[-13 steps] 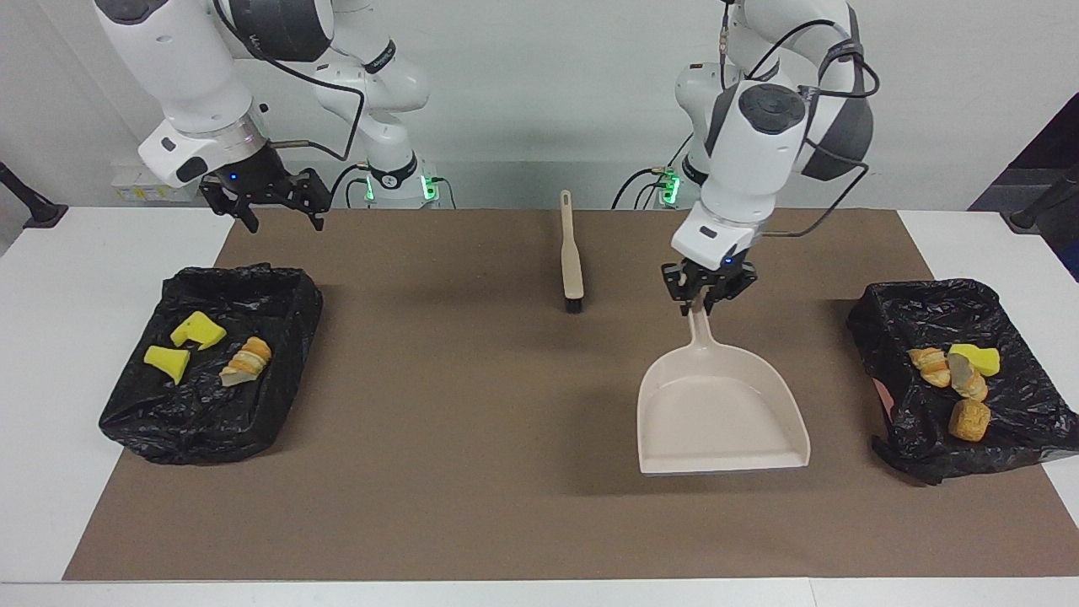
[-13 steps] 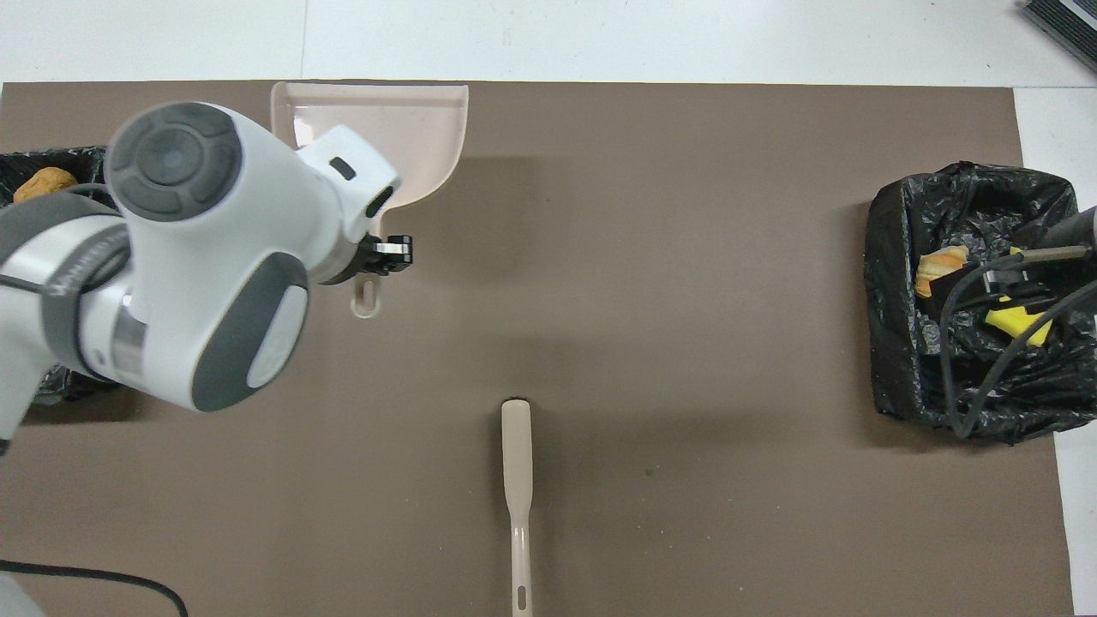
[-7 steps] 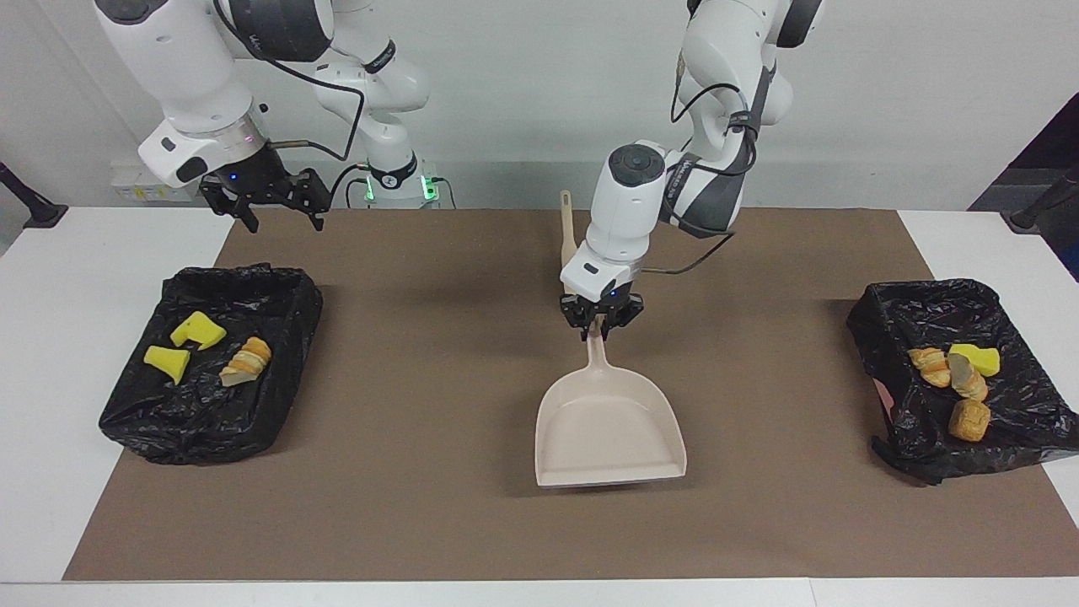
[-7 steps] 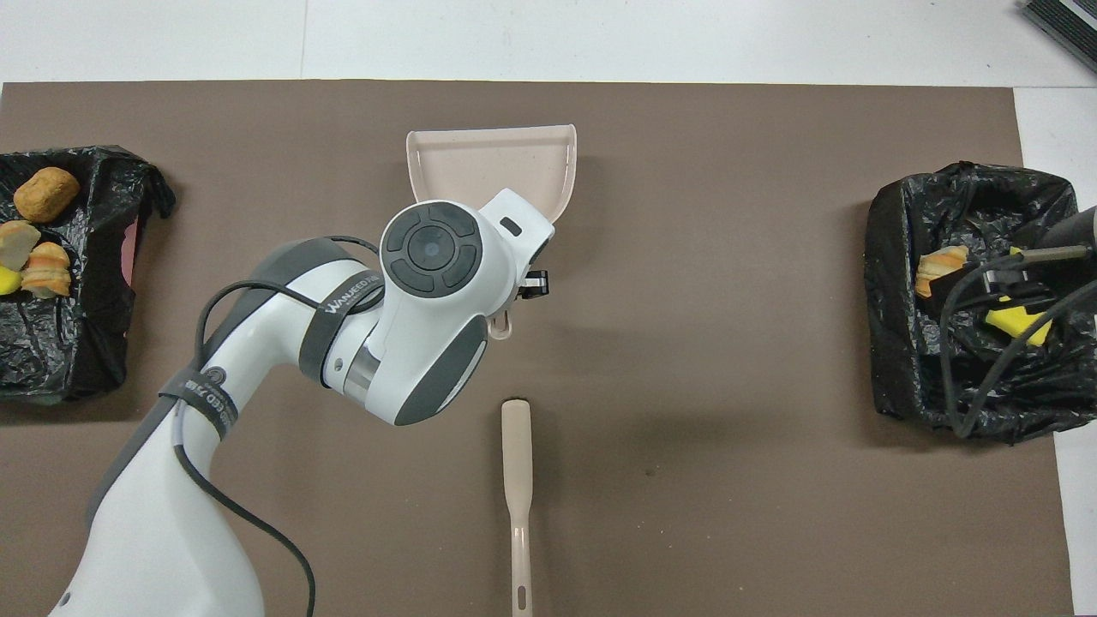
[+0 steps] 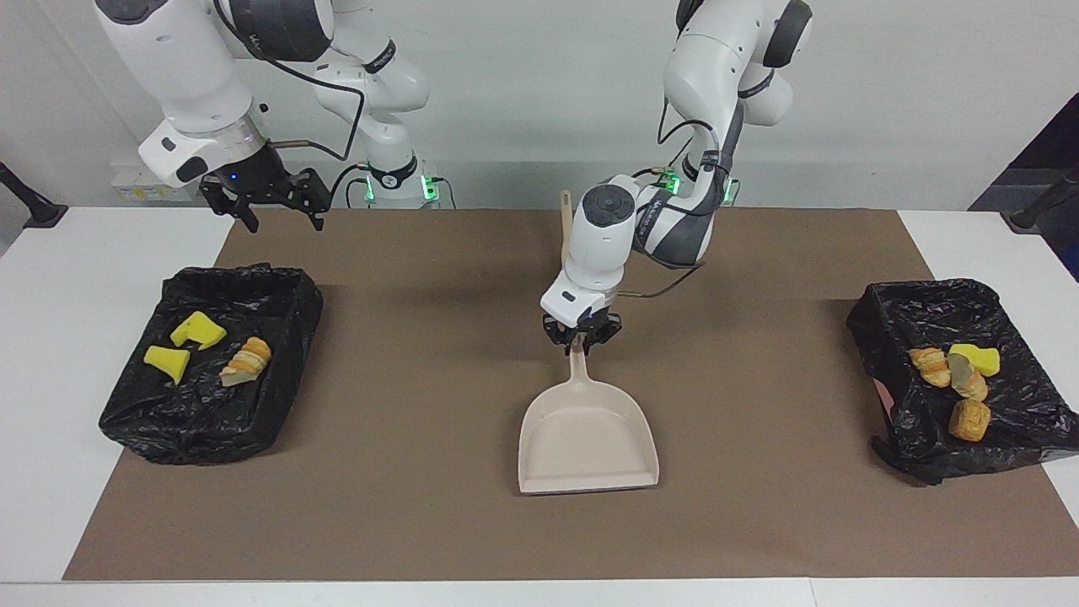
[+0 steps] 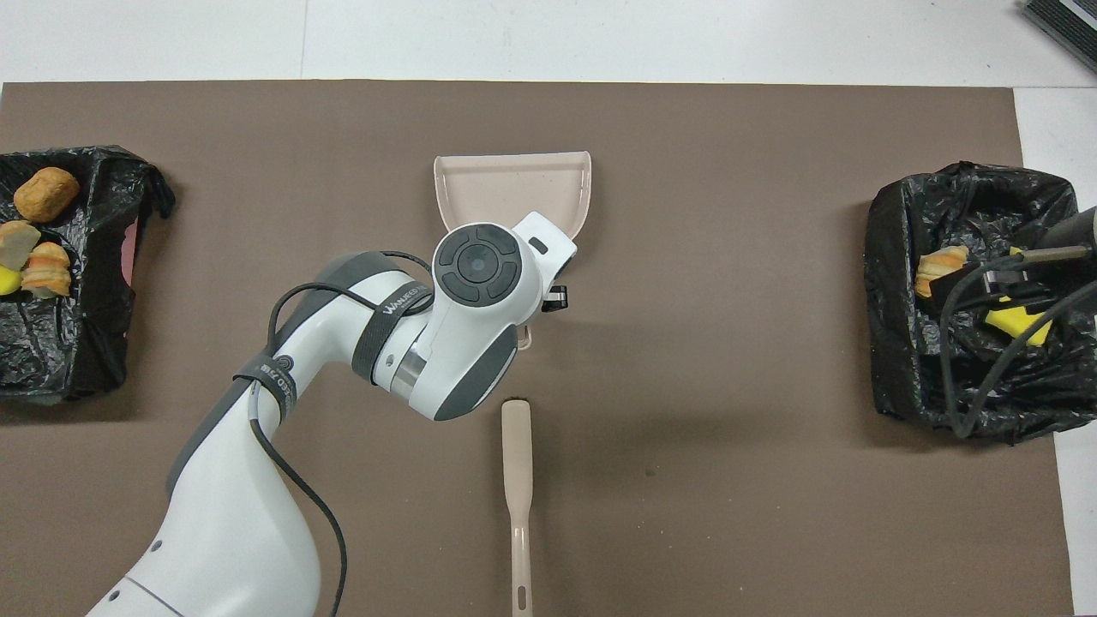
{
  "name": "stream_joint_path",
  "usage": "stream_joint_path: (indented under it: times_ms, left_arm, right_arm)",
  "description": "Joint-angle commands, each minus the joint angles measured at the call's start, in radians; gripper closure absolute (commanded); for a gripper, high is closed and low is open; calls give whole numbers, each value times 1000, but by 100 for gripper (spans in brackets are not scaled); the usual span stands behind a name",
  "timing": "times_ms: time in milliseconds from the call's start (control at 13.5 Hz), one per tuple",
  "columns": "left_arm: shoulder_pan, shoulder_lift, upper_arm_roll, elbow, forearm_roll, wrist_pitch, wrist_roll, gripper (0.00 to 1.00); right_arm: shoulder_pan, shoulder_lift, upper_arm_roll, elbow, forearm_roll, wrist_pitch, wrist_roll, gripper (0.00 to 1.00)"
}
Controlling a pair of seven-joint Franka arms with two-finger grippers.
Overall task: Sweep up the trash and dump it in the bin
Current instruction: 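Bring the dustpan back and set it on the table with the left gripper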
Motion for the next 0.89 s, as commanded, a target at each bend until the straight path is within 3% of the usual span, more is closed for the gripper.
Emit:
stream_joint_path:
  times_ms: [0, 148, 223, 297, 816]
  left_arm:
    - [-19, -18, 17, -10, -12, -35, 18, 100]
    - [-22, -20, 17, -8, -15, -40, 30, 100]
    - [-22, -18, 17, -5, -15, -31, 31, 66]
    - [-14, -17, 17, 2, -12, -18, 31, 1]
    - [76, -197, 50, 15, -15, -167, 31, 0]
  right_arm:
    - [-8, -9, 4, -5, 19, 10, 9, 0]
    - [-8, -9, 4, -5, 19, 10, 9, 0]
    - [-8, -9, 4, -5, 19, 8, 9, 0]
    - [-8, -9, 4, -5, 19, 10, 9, 0]
    - [-8, -9, 4, -5, 19, 10, 9, 0]
